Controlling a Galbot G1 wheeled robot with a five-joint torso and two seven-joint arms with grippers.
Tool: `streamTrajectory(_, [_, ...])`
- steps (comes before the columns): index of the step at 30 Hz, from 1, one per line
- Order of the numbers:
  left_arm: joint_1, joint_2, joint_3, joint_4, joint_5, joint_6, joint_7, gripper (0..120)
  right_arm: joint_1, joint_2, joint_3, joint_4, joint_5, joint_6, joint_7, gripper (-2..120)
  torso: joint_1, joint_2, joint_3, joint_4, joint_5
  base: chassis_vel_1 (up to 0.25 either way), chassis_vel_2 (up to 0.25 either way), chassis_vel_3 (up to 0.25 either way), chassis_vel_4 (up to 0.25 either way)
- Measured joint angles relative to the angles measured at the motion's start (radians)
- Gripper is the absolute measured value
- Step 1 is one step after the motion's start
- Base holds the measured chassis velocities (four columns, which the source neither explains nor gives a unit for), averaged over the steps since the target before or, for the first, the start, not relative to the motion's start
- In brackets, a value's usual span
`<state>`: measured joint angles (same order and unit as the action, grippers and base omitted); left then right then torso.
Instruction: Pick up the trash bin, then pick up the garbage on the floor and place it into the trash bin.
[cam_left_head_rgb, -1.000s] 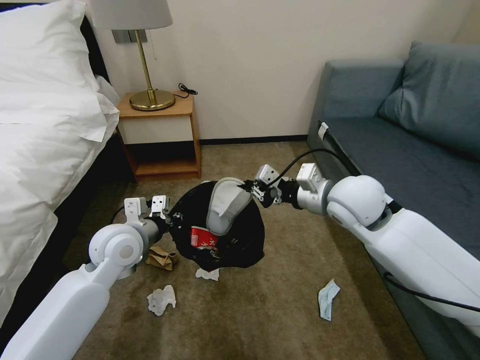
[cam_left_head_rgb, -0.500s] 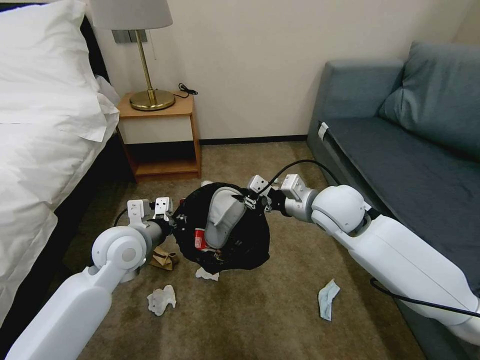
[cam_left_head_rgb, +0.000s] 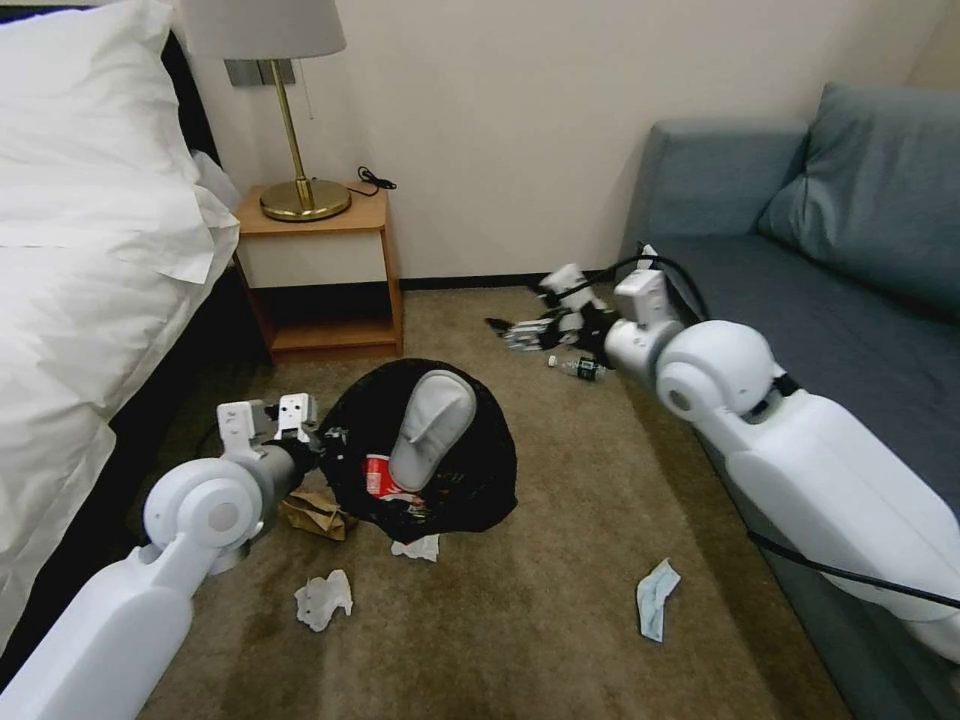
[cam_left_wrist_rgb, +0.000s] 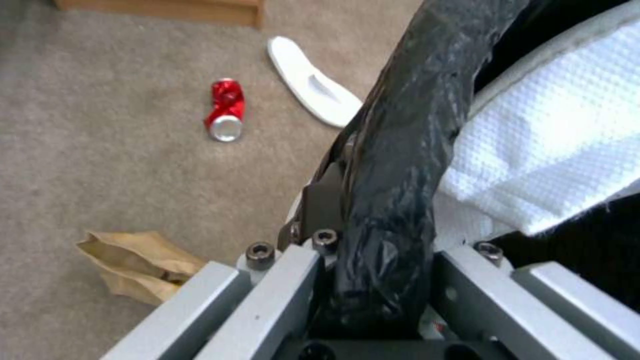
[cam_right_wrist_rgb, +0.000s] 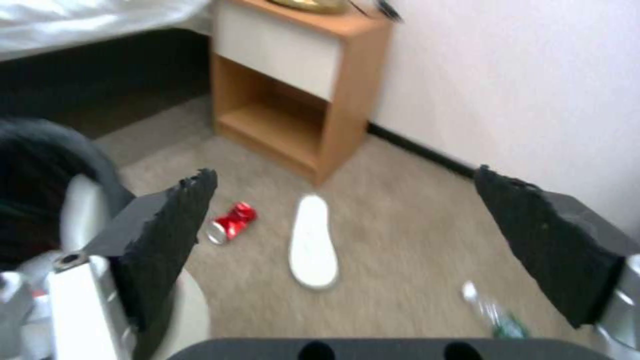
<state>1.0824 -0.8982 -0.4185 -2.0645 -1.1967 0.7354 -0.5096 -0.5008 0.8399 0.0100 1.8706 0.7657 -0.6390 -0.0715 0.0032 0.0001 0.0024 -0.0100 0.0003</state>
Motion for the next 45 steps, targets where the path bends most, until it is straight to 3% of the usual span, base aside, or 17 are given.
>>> streamTrajectory(4, [0.026, 0.007, -0.031, -0.017, 0.002, 0.0, 0.004, 2, -0.06, -0.035, 0.063, 0.002, 0.04, 0.007, 0.001, 100, 0.0, 0.0, 0.0, 0.0001, 0.0, 0.0, 0.0, 0.0, 0.0])
streamTrajectory(6, [0.062, 0.012, -0.064, -0.037, 0.019, 0.0, 0.012, 2, -0.21, -0.089, 0.192, 0.018, 0.061, 0.029, -0.002, 100, 0.0, 0.0, 0.0, 0.0001, 0.0, 0.0, 0.0, 0.0, 0.0])
streamTrajectory(7, [0.062, 0.012, -0.064, -0.037, 0.019, 0.0, 0.012, 2, -0.21, -0.089, 0.192, 0.018, 0.061, 0.029, -0.002, 100, 0.0, 0.0, 0.0, 0.0001, 0.0, 0.0, 0.0, 0.0, 0.0])
streamTrajectory(9, [0.088, 0.01, -0.081, -0.041, 0.054, 0.0, 0.03, 2, -0.35, -0.108, 0.281, 0.016, 0.058, 0.057, -0.015, 100, 0.0, 0.0, 0.0, -0.0009, 0.0003, 0.0, 0.0, 0.0, 0.0])
streamTrajectory(12, [0.103, 0.009, -0.09, -0.044, 0.068, 0.0, 0.038, 2, -0.387, -0.105, 0.306, 0.005, 0.055, 0.067, -0.026, 100, 0.0, 0.0, 0.0, -0.0009, 0.0004, 0.0, 0.0, 0.0, 0.0])
streamTrajectory(16, [0.149, 0.005, -0.111, -0.062, 0.08, 0.0, 0.047, 2, -0.448, -0.057, 0.354, -0.05, 0.012, 0.112, -0.086, 100, 0.0, 0.0, 0.0, 0.0002, 0.0, 0.0, 0.0, 0.0, 0.0])
streamTrajectory(22, [0.223, 0.069, -0.13, -0.11, 0.078, 0.0, 0.056, 2, -0.553, 0.011, 0.447, -0.105, -0.11, 0.195, -0.185, 100, 0.0, 0.0, 0.0, 0.0, -0.0002, 0.0, 0.0, 0.0, 0.0])
streamTrajectory(24, [0.273, 0.101, -0.147, -0.133, 0.076, 0.0, 0.061, 2, -0.624, 0.04, 0.481, -0.133, -0.176, 0.24, -0.208, 100, 0.0, 0.0, 0.0, 0.0, -0.0003, 0.0, 0.0, 0.0, 0.0])
streamTrajectory(27, [0.311, 0.113, -0.159, -0.15, 0.077, 0.0, 0.066, 2, -0.67, 0.068, 0.494, -0.162, -0.208, 0.265, -0.216, 100, 0.0, 0.0, 0.0, 0.0, -0.0001, 0.0, 0.0, 0.0, 0.0])
streamTrajectory(37, [0.374, 0.097, -0.192, -0.185, 0.096, -0.003, 0.086, 2, -0.727, 0.145, 0.494, -0.297, -0.288, 0.334, -0.267, 100, 0.0, 0.0, 0.0, -0.0001, -0.0003, 0.0, 0.0, 0.0, 0.0])
streamTrajectory(45, [0.439, 0.091, -0.258, -0.226, 0.102, -0.001, 0.09, 2, -0.758, 0.194, 0.494, -0.382, -0.363, 0.344, -0.315, 100, 0.0, 0.0, 0.0, 0.0, -0.0002, 0.0, 0.0, 0.0, 0.0])
